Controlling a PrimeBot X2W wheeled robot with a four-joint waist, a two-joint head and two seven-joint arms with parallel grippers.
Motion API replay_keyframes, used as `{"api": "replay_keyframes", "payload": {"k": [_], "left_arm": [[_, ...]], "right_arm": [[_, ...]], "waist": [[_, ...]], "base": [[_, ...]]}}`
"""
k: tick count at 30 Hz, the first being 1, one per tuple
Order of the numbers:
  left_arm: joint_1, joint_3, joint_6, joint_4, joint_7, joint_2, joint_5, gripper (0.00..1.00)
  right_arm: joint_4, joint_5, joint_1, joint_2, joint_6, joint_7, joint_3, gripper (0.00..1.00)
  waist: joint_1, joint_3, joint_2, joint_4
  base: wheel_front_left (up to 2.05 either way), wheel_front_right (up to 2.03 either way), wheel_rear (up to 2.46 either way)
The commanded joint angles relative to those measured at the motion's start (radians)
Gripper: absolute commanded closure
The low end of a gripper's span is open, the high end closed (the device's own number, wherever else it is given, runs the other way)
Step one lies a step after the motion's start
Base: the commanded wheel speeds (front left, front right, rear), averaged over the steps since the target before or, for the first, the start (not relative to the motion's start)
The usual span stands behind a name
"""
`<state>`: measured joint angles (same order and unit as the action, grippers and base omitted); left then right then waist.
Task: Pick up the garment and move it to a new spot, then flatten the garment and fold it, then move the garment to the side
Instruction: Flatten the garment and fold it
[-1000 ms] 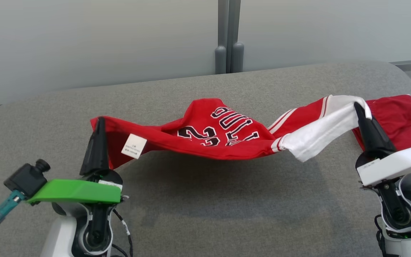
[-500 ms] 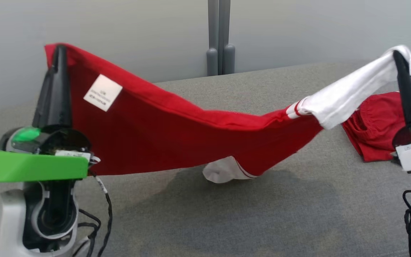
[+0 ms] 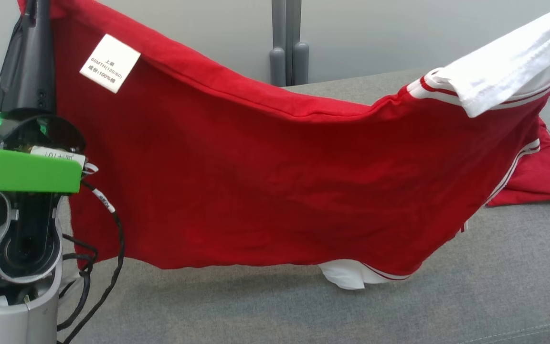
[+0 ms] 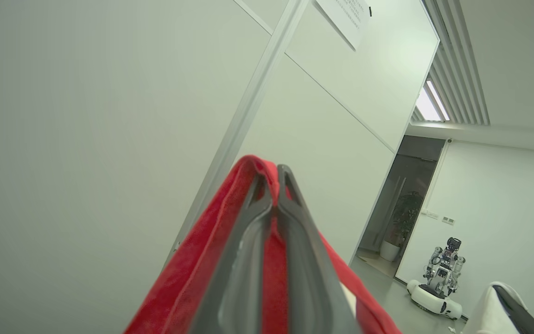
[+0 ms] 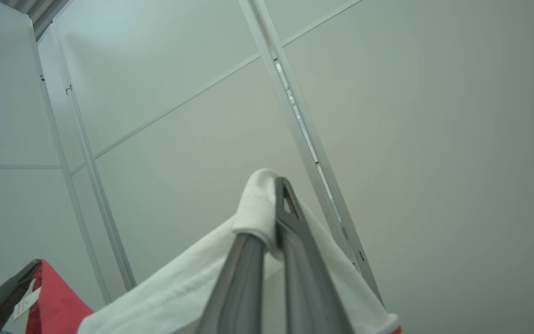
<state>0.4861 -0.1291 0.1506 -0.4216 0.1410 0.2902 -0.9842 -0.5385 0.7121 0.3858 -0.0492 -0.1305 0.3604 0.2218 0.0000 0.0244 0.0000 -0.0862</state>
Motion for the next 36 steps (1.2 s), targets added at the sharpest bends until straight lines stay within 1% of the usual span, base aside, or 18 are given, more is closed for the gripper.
{"api": "replay_keyframes", "payload": {"k": [1,5,8,11,13,16,17,19,22,25,27,29,32,36], "left_arm": [[0.026,0.000,0.003,0.015,0.006,0.005,0.003,1.00],[0.089,-0.010,0.004,0.099,0.036,0.012,-0.006,1.00],[0.177,-0.013,0.003,0.201,0.066,0.033,0.006,1.00],[0.304,-0.020,0.003,0.347,0.091,0.068,0.043,1.00],[0.398,-0.040,-0.001,0.459,0.102,0.098,0.093,1.00],[0.550,-0.069,-0.010,0.626,0.096,0.129,0.163,1.00],[0.550,-0.069,-0.010,0.626,0.096,0.129,0.163,1.00],[0.647,-0.082,-0.019,0.727,0.064,0.139,0.208,1.00],[0.768,-0.098,-0.038,0.860,-0.023,0.148,0.275,1.00],[0.873,-0.117,-0.066,0.961,-0.136,0.161,0.341,1.00],[0.917,-0.128,-0.092,1.020,-0.212,0.157,0.365,1.00],[0.948,-0.132,-0.105,1.077,-0.271,0.156,0.386,1.00],[0.976,-0.131,-0.120,1.165,-0.326,0.153,0.392,1.00],[0.985,-0.116,-0.134,1.256,-0.370,0.160,0.385,1.00]], "right_arm": [[0.015,-0.007,0.023,-0.003,0.000,0.007,-0.006,1.00],[0.080,-0.032,0.102,-0.003,-0.001,0.001,-0.031,1.00],[0.181,-0.050,0.214,-0.003,0.000,-0.013,-0.047,1.00],[0.337,-0.088,0.376,-0.002,-0.001,-0.045,-0.068,1.00],[0.465,-0.115,0.500,-0.003,0.000,-0.080,-0.083,1.00],[0.673,-0.162,0.697,-0.003,0.000,-0.163,-0.103,1.00],[0.673,-0.162,0.697,-0.003,0.000,-0.163,-0.103,1.00],[0.815,-0.184,0.821,-0.003,0.000,-0.233,-0.126,1.00],[0.999,-0.236,0.973,-0.003,0.000,-0.359,-0.161,1.00],[1.142,-0.248,1.092,-0.003,0.000,-0.487,-0.208,1.00],[1.223,-0.228,1.137,-0.002,0.000,-0.557,-0.244,1.00],[1.281,-0.208,1.167,-0.002,0.000,-0.594,-0.291,1.00],[1.338,-0.167,1.179,-0.002,0.000,-0.620,-0.359,1.00],[1.343,-0.124,1.148,-0.003,0.000,-0.627,-0.441,1.00]], "waist": [[0.0000,0.022,0.0000,0.001],[0.0000,0.065,0.0000,0.000],[0.0000,0.106,0.0000,-0.008],[0.0000,0.154,0.0000,-0.019],[0.0000,0.189,0.0000,-0.031],[0.0000,0.246,0.0000,-0.055],[0.0000,0.246,0.0000,-0.055],[0.0000,0.283,0.0000,-0.074],[0.0000,0.322,0.0000,-0.102],[0.0000,0.364,0.0000,-0.131],[0.0000,0.398,0.0000,-0.142],[0.0000,0.434,0.0000,-0.150],[0.0000,0.492,0.0000,-0.152],[0.0000,0.565,0.0000,-0.152]], "base": [[0.00,0.00,0.00],[0.00,0.00,0.00],[0.00,0.00,0.00],[0.00,0.00,0.00],[0.00,0.00,0.00],[0.00,0.00,0.00],[0.00,0.00,0.00],[0.00,0.00,0.00],[0.00,0.00,0.00],[0.00,0.00,0.00],[0.00,0.00,0.00],[0.00,0.00,0.00],[0.00,0.00,0.00],[0.00,0.00,0.00]]}}
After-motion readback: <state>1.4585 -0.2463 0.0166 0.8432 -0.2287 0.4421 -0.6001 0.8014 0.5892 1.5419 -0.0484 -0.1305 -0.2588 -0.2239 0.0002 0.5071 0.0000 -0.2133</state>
